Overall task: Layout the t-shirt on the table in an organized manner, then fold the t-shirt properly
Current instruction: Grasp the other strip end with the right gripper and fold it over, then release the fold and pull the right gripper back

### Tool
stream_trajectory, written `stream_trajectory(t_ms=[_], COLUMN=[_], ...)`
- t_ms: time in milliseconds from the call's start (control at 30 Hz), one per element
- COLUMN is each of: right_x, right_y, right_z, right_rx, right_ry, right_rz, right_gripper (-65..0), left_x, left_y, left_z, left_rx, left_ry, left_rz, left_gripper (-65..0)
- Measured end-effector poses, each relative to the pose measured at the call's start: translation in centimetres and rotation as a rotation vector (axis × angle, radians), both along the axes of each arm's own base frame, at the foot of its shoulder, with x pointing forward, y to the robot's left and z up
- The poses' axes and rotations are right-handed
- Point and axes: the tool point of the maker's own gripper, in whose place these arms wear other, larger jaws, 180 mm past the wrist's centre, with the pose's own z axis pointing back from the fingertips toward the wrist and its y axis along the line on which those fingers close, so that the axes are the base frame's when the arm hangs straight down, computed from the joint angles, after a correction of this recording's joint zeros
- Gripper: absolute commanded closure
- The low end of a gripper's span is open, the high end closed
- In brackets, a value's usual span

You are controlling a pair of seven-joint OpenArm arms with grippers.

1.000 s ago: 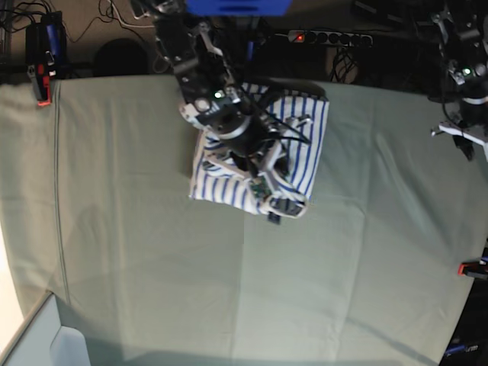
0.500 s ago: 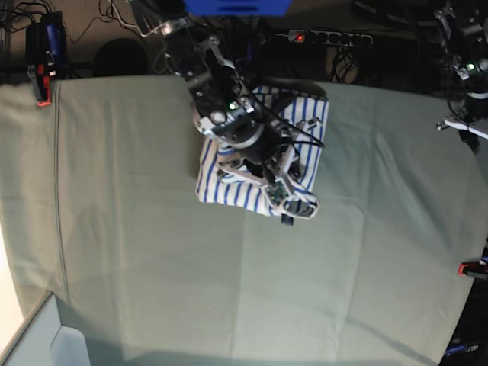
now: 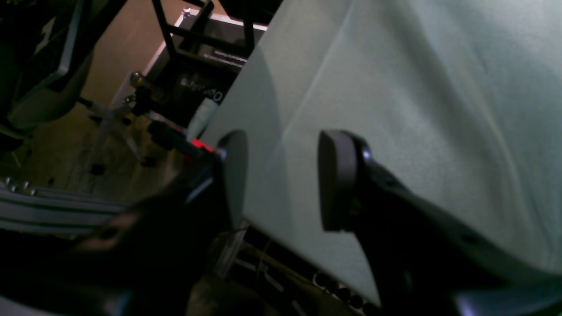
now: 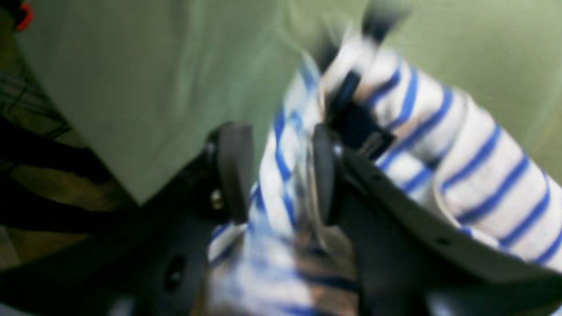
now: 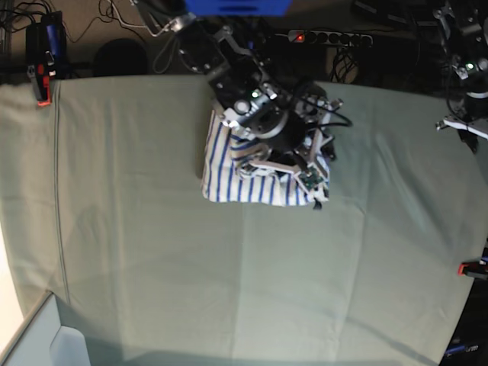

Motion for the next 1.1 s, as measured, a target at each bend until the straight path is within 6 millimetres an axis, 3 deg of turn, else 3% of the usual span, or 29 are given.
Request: stream_trajectory(t_ms=[100,200,367,467,567,633,767,867,933,1100], right_x=[0.1,0.8,3.5,4.4,5.0,5.4,4.9,3.2,2.4,-1.0], right_y=[-0.1,-0.7,-4.9,-8.5,-12.2,-14.3,-17.3,-17.0,-16.4,-11.6], right_z=[0.1,1.9,5.3,6.8,6.9,6.4,3.4,0.6,-0.6,-1.8], right_rx=[0.000,0.033,0.070,0.054,0.014,-0.013,-0.076,-0.102,-0.108,-0.080], right_ry=[-0.002,-0.038,-0.123,-0.187,-0.205,-0.205,-0.144,-0.061,-0.028,0.016], right_rz=[-0.003,-0.036,-0.172,-0.235,-0.306,-0.349,-0.398,-0.382,-0.361,-0.158], right_gripper=[-32.0,-32.8,-32.9,-32.5,-31.7,-27.9,-13.5,-6.0,-5.6,-5.6], left_x=[0.0,0.0,-0.1,0.1,0.3,0.3,0.3,0.4,0.4,0.4], left_y=[0.0,0.0,0.0,0.0,-0.1,-0.2,-0.2,-0.2,-0.2,-0.2], left_z=[0.0,0.0,0.0,0.1,0.1,0.1,0.0,0.1,0.1,0.1], left_rx=[0.000,0.000,0.000,0.000,-0.001,-0.003,-0.002,-0.002,-0.002,-0.002], left_ry=[0.001,-0.001,0.002,-0.003,-0.005,-0.006,-0.005,-0.007,-0.007,-0.007], left_rz=[0.000,0.000,0.000,0.000,-0.003,-0.006,-0.006,-0.006,-0.006,-0.005], left_gripper=[-25.8,-25.8,-25.8,-25.8,-25.8,-25.8,-25.8,-25.8,-25.8,-25.8])
